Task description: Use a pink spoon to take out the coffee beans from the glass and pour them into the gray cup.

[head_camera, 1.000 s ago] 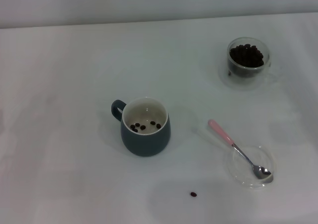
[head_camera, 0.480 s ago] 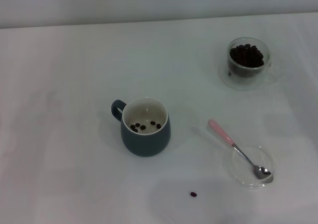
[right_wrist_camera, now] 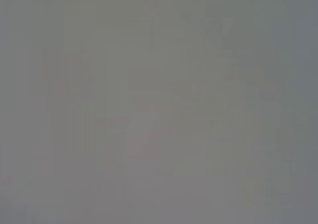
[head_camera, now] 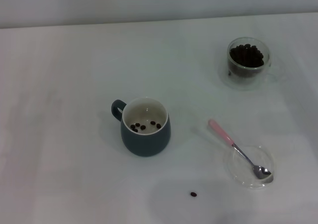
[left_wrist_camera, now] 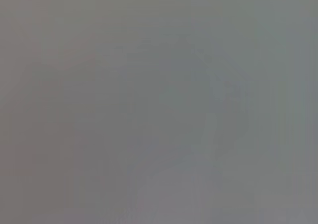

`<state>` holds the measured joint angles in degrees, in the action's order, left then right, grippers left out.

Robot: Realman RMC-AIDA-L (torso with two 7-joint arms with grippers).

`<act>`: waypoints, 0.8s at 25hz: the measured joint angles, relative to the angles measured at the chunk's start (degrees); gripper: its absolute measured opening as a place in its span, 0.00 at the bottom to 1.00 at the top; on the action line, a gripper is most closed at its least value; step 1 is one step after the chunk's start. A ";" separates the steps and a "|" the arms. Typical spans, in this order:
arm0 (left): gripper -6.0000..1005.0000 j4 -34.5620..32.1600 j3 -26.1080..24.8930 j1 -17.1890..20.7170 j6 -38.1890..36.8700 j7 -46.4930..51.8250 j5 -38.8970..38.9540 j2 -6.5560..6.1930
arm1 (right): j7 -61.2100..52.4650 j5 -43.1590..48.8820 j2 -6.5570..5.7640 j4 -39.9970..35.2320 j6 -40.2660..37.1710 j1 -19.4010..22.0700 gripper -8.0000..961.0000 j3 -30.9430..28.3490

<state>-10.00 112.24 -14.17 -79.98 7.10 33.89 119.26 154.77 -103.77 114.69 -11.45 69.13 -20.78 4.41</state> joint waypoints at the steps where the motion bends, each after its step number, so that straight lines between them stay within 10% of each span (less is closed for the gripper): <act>1: 0.64 -0.01 -0.01 -0.01 0.00 0.19 0.00 -0.01 | 0.36 -0.10 0.00 0.05 0.05 -0.04 0.90 0.01; 20: 0.69 0.26 0.29 -0.69 0.12 0.29 -0.05 0.09 | 0.63 -0.65 0.00 0.12 0.13 0.48 0.90 1.54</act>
<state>-9.74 112.54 -14.86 -79.86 7.39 33.84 119.35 155.40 -104.43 114.68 -11.33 69.26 -20.30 5.95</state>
